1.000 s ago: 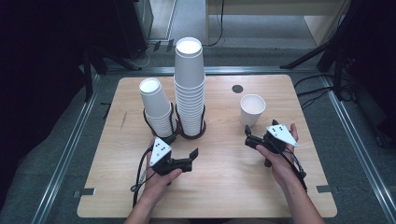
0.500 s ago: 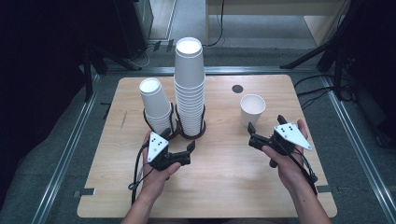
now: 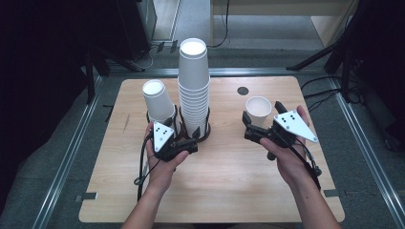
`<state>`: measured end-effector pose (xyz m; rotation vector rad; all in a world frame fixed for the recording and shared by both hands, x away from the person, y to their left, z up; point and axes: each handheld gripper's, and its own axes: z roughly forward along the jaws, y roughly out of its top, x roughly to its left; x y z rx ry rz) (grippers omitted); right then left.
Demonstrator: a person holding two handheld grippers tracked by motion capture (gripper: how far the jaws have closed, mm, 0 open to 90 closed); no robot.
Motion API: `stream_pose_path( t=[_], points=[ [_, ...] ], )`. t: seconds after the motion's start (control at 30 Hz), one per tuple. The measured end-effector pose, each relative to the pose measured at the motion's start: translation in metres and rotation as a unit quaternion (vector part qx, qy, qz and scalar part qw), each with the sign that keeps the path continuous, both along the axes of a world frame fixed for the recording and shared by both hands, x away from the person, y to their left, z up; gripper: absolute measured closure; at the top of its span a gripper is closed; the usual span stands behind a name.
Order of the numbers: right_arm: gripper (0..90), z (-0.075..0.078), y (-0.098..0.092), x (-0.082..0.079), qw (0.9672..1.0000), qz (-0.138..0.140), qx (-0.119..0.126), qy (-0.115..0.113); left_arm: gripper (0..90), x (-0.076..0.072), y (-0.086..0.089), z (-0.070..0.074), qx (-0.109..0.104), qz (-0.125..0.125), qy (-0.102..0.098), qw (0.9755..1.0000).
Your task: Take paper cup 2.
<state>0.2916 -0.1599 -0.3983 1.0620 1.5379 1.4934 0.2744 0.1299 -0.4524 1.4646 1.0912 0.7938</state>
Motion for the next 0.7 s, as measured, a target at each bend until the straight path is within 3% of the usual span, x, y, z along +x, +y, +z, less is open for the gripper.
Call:
stream_pose_path(
  t=[0.23,0.43,0.7],
  points=[
    [0.0,0.016,0.014,0.008,0.9995,0.025,0.019,0.003,2.1,0.009,-0.004,0.008,0.004,0.012,-0.004,0.9999],
    [0.0,0.032,0.031,0.012,0.9981,0.052,0.031,-0.009,2.1,0.016,-0.009,0.011,0.003,0.023,-0.005,0.9997],
    [0.0,0.049,0.058,0.021,0.9961,0.083,0.027,-0.014,2.1,0.030,-0.015,0.015,0.006,0.035,-0.012,0.9993]
  ],
)
